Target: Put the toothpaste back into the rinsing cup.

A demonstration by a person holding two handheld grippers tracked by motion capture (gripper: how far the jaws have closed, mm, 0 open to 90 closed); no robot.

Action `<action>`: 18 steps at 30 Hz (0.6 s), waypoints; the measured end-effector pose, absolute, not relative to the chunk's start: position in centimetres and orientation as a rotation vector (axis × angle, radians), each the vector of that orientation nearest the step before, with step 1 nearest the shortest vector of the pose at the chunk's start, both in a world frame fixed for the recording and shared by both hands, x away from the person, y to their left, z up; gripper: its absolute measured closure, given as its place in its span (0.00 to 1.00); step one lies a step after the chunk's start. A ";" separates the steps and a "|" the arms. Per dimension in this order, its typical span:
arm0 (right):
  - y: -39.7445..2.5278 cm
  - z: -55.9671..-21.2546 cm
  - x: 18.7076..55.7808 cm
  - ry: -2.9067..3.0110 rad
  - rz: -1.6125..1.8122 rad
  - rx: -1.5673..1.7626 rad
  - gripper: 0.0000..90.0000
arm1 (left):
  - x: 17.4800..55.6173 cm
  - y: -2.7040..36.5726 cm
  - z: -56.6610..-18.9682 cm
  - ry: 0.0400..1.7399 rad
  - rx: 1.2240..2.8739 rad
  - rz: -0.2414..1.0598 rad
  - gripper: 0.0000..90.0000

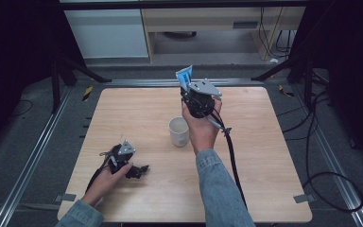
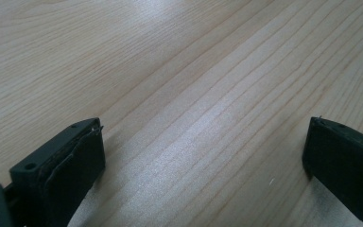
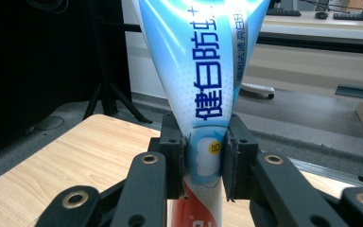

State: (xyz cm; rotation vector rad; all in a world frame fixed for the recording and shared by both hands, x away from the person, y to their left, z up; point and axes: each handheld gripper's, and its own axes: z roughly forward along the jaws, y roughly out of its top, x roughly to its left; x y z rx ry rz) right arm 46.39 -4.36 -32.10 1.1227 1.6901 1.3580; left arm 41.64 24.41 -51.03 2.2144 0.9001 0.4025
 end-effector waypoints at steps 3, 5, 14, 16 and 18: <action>-4.3 -32.5 46.4 1.694 1.359 1.126 0.81 | 41.6 24.4 -51.0 0.900 2.214 0.402 0.00; -4.3 -32.5 46.3 1.694 1.361 1.126 0.81 | 41.6 24.4 -51.0 0.900 2.214 0.402 0.00; -4.0 -33.4 46.2 1.709 1.366 1.136 0.81 | 41.6 24.4 -51.0 0.900 2.214 0.402 0.00; -3.9 -33.6 46.2 1.710 1.368 1.138 0.81 | 41.6 24.4 -51.0 0.900 2.214 0.403 0.00; -3.7 -33.8 46.2 1.712 1.369 1.141 0.81 | 41.6 24.4 -51.0 0.900 2.214 0.402 0.00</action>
